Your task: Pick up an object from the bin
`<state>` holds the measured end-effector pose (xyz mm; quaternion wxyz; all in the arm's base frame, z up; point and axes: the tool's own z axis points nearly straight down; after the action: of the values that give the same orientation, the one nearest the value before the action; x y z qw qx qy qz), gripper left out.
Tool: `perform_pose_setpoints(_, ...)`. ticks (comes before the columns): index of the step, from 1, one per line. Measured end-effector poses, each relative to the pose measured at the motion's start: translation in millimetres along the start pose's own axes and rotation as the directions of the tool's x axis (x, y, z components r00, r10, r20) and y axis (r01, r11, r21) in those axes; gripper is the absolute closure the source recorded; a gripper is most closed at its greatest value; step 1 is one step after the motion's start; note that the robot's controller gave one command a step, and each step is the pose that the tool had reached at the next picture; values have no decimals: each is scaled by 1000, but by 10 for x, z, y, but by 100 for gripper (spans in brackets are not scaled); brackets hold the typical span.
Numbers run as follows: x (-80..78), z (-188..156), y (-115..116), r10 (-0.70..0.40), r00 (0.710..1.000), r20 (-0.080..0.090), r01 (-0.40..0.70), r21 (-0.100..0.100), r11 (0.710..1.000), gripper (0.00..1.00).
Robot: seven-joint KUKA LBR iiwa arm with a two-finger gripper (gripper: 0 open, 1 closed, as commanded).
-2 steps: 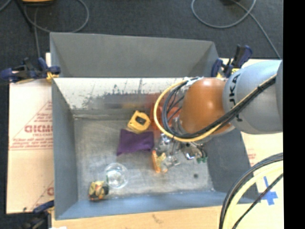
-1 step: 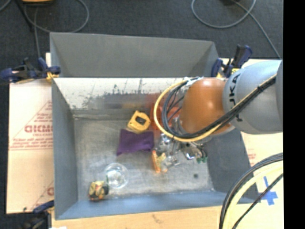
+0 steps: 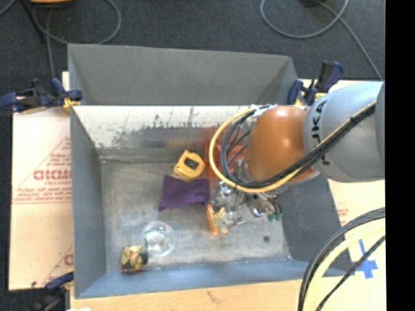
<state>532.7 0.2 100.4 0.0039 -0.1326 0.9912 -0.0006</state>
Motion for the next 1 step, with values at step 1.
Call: perform_pose_setpoints(1,0,0,0,0,1000,0,0,0,1000,100)
